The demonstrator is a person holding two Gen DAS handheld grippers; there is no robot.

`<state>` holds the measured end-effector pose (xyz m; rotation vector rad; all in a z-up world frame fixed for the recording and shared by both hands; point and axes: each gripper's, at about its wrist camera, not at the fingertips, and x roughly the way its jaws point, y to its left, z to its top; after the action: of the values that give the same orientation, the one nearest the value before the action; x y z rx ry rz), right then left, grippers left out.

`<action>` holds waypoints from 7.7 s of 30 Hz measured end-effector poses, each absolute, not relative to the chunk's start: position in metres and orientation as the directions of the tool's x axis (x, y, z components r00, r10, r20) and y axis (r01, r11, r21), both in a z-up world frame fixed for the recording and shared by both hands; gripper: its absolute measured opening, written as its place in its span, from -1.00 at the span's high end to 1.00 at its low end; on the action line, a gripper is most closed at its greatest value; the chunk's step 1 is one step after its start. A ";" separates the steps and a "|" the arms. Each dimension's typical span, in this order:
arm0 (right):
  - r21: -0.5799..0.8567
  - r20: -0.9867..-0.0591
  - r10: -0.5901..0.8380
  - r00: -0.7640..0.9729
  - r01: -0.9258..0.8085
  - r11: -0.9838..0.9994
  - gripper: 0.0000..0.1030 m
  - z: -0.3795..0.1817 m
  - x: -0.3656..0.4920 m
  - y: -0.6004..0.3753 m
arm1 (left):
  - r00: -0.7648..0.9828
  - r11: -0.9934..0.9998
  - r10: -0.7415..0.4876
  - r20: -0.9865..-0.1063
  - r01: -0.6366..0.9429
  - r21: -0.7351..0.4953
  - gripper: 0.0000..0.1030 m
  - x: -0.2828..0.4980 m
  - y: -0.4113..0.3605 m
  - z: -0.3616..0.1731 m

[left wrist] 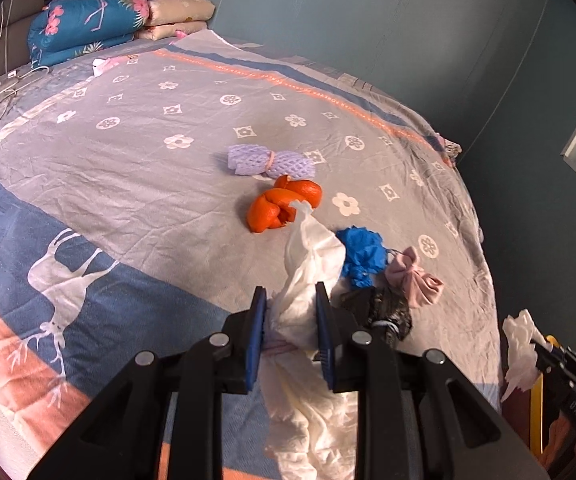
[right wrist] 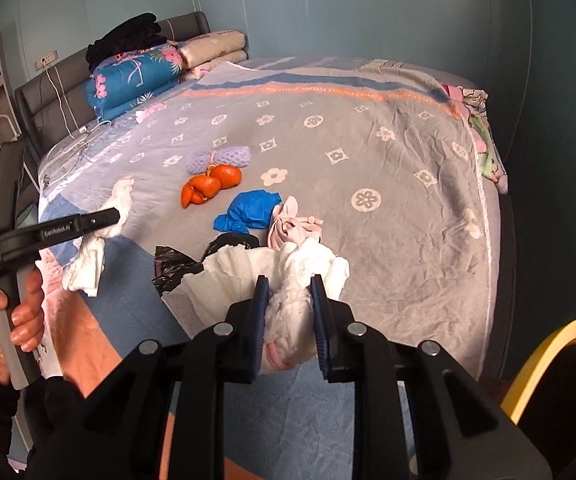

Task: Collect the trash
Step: 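Carry both white tissues up and over the yellow bin, then open both grippers to drop the tissues into the yellow bin, then move both open grippers back down toward the items on the bed, then grasp the black plastic bag with the left gripper while the right grasps the pink cloth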

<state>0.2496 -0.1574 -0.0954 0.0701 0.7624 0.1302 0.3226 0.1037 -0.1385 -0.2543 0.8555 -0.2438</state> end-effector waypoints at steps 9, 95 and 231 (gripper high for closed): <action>0.129 -0.657 0.163 0.736 -0.103 0.986 0.60 -0.071 0.222 -0.174 | 0.656 0.944 -0.319 -0.684 0.151 -0.295 0.57 0.293 0.089 -0.116; 0.408 -0.511 -0.072 0.857 0.315 0.857 0.54 -0.063 0.051 -0.470 | 0.359 0.671 -0.603 -0.712 0.711 -0.210 0.52 0.130 -0.273 -0.080; 0.245 -0.808 0.282 0.517 -0.141 0.959 0.68 -0.138 0.416 -0.166 | 0.536 0.885 -0.465 -0.704 0.297 -0.358 0.60 0.295 0.010 -0.162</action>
<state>0.4165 -0.1660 -0.1383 0.1551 0.9970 0.2549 0.2952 0.0102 -0.1621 -0.2048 0.8972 -0.4577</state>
